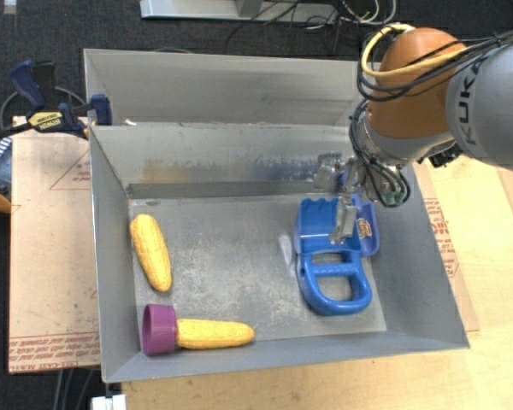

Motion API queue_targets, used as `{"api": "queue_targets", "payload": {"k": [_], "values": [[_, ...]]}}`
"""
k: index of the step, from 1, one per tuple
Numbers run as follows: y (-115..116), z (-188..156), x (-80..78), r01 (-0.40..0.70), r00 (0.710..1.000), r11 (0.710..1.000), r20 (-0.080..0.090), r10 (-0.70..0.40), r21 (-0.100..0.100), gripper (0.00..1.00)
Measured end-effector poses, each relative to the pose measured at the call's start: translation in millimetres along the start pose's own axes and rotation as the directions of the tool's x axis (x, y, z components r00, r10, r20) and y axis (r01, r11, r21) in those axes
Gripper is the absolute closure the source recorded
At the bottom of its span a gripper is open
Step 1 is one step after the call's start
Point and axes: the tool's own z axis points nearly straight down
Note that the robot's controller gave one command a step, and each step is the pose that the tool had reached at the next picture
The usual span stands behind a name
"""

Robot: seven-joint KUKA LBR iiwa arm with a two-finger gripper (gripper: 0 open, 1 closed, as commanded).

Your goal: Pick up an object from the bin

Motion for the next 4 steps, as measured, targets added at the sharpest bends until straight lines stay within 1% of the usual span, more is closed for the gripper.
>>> {"api": "queue_targets", "payload": {"k": [1,2,3,4], "values": [[0.3,-5.2,-1.0,0.002,1.000,1.000,0.007,-0.002,0.001,0.00],[-56.1,44.3,-23.6,0.417,0.909,0.909,0.001,-0.417,0.001,0.00],[-56.3,49.1,-23.7,0.412,0.911,0.911,0.009,-0.412,0.003,0.00],[-29.3,85.9,-29.6,0.688,0.726,0.726,0.003,-0.688,-0.001,0.00]]}}
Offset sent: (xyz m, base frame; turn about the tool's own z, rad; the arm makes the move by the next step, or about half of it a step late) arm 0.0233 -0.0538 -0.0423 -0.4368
